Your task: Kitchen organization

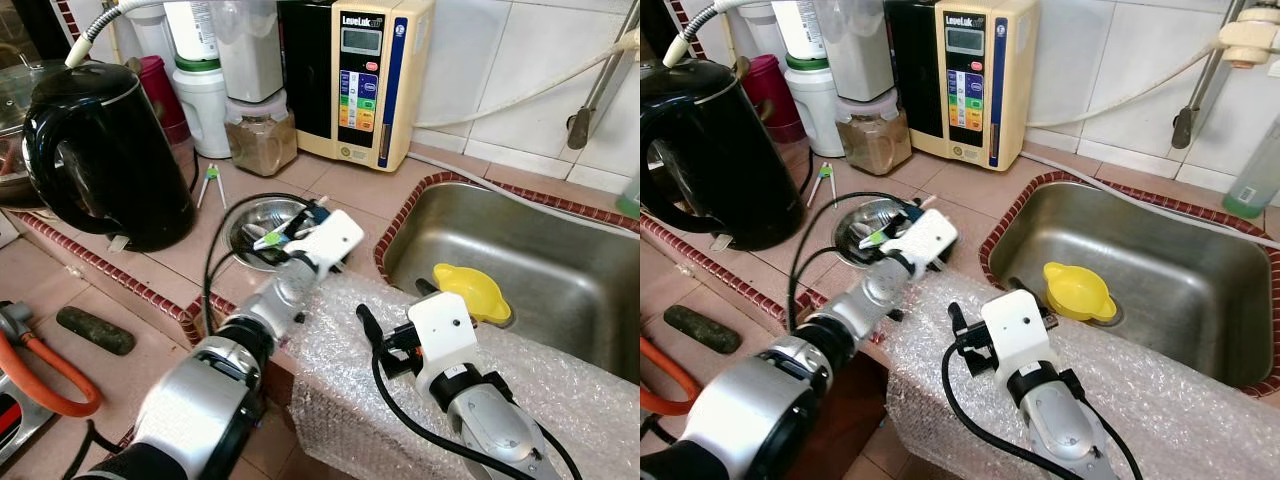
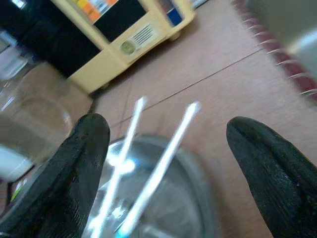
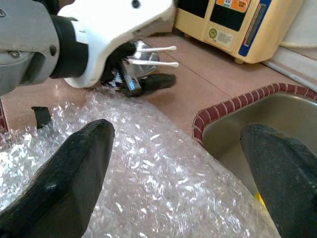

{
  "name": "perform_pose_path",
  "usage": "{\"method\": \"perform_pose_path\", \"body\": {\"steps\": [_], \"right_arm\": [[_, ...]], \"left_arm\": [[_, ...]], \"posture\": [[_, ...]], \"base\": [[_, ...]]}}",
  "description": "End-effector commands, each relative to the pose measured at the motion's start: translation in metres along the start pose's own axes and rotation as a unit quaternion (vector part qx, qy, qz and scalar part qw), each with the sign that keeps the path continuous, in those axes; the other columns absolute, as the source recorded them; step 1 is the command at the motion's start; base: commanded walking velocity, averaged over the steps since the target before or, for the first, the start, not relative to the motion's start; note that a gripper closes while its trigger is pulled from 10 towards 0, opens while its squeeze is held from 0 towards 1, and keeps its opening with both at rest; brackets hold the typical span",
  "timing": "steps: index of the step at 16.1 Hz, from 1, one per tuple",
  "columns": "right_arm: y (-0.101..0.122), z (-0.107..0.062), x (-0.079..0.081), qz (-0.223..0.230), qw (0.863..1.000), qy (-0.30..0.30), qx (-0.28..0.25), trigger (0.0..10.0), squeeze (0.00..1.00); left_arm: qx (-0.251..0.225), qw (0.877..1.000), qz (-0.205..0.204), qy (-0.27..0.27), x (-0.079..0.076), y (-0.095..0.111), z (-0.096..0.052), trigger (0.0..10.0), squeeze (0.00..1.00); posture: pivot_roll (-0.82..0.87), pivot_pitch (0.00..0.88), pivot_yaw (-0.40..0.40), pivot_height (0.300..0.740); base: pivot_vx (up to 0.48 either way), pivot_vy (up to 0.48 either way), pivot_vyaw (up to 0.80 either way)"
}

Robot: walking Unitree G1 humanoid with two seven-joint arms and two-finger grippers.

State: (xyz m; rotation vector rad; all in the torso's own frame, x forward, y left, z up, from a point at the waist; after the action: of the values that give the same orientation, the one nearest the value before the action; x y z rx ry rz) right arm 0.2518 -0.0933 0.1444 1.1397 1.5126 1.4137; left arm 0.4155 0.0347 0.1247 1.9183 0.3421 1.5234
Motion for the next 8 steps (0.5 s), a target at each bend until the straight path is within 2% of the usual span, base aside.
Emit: {"method": "perform_pose_path", "body": {"steps": [1, 4, 7, 8], "right_arm": [[0.004, 0.001, 0.003, -0.002, 1.0, 0.007, -0.008, 10.0, 0.0], [0.005, 0.002, 0.004, -0.003, 1.0, 0.009, -0.009, 10.0, 0.0], [0.005, 0.003, 0.005, -0.004, 1.0, 0.011, -0.008, 10.0, 0.0], [0.004, 0.003, 0.005, -0.004, 1.0, 0.012, -0.007, 10.0, 0.0]], "left_arm": [[0.017, 1.0, -0.007, 0.012, 0.01, -0.006, 0.001, 10.0, 0.0], [0.037, 0.999, -0.005, 0.012, 0.015, -0.019, -0.001, 10.0, 0.0], [0.025, 1.0, -0.002, 0.0, 0.013, -0.013, 0.0, 10.0, 0.0], [0.009, 1.0, 0.005, -0.023, 0.005, -0.005, 0.001, 10.0, 0.0]], "posture": [[-0.12, 0.001, 0.071, 0.74], [-0.12, 0.001, 0.072, 0.74], [-0.11, 0.0, 0.072, 0.74], [-0.12, 0.0, 0.075, 0.74]], "base": [[0.0, 0.0, 0.0], [0.0, 0.0, 0.0], [0.0, 0.0, 0.0], [0.0, 0.0, 0.0]]}}
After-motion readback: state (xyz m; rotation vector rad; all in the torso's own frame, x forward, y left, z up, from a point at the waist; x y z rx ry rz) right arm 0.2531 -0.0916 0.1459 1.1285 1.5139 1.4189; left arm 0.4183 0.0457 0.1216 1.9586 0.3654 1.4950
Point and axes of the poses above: a point about 5 cm out from each wrist's last joint towards the gripper, its own z axis pointing out of the wrist towards the gripper, its own y axis along the axis of the wrist's last joint, x = y × z, the point moved 4 cm from there along z, pointing out of the wrist towards the gripper, and after that the axes turned 15 degrees about z, right-handed, at the moved point
